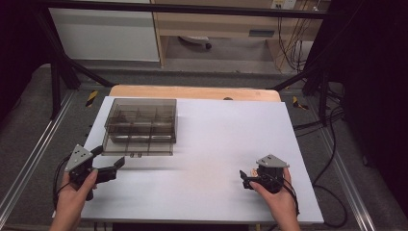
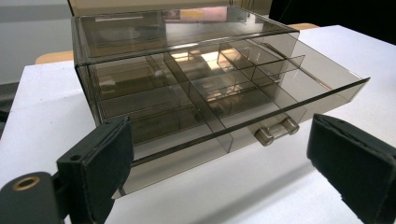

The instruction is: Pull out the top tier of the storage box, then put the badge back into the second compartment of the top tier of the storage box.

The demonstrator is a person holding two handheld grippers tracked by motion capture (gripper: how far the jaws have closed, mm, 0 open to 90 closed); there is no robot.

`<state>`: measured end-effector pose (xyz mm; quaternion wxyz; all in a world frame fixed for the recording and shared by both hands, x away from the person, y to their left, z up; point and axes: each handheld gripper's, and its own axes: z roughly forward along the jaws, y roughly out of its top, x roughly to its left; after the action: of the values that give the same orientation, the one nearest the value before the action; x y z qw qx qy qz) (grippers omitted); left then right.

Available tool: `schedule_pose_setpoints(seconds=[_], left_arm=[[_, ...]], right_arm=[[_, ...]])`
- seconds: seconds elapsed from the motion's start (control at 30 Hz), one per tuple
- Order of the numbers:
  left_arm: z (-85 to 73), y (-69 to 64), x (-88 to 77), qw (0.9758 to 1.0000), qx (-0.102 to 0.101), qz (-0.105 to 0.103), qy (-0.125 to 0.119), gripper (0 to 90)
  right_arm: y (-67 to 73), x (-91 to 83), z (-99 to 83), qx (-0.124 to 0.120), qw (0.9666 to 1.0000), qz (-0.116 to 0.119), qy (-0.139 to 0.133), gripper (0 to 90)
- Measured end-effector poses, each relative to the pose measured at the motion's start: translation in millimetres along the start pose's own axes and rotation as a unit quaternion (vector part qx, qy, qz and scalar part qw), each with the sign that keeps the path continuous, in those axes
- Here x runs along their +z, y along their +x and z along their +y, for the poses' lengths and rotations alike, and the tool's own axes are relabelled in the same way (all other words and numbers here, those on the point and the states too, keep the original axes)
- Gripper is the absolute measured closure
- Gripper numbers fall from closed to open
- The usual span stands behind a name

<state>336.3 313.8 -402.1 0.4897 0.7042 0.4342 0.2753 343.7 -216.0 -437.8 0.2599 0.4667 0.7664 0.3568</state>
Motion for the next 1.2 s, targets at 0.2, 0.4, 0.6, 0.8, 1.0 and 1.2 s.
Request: schedule_pose_setpoints(seconds=[0.2, 0.4, 0.6, 0.8, 1.0, 1.2], left_arm=[[0.3, -1.9, 1.1, 1.0000, 0.001, -0.001, 0.001, 7.4], [0.1, -3.5, 1.8, 1.0000, 0.002, -0.003, 0.003, 7.8], [0.1, -3.5, 1.7, 1.0000, 0.003, -0.003, 0.003, 8.0], [0.1, -1.8, 1.0, 1.0000, 0.001, 0.002, 0.001, 7.8], [0.2, -1.7, 0.8, 1.0000, 0.002, 0.002, 0.002, 7.8], [0.9, -0.5, 0.9, 1.0000, 0.003, 0.005, 0.002, 7.8]], right_arm=[[-0.2, 1.0, -0.5, -0.002, 1.0000, 0.002, 0.003, 5.0], [-1.4, 2.9, -2.9, 0.008, 0.9999, 0.002, 0.013, 5.0], [-4.5, 7.5, -7.2, 0.026, 0.9988, -0.011, 0.041, 5.0], [-6.5, 12.8, -11.1, 0.027, 0.9975, -0.009, 0.065, 5.0], [-7.4, 14.4, -14.3, 0.029, 0.9962, -0.008, 0.081, 5.5], [-8.7, 13.4, -14.7, 0.030, 0.9963, -0.001, 0.080, 9.9]])
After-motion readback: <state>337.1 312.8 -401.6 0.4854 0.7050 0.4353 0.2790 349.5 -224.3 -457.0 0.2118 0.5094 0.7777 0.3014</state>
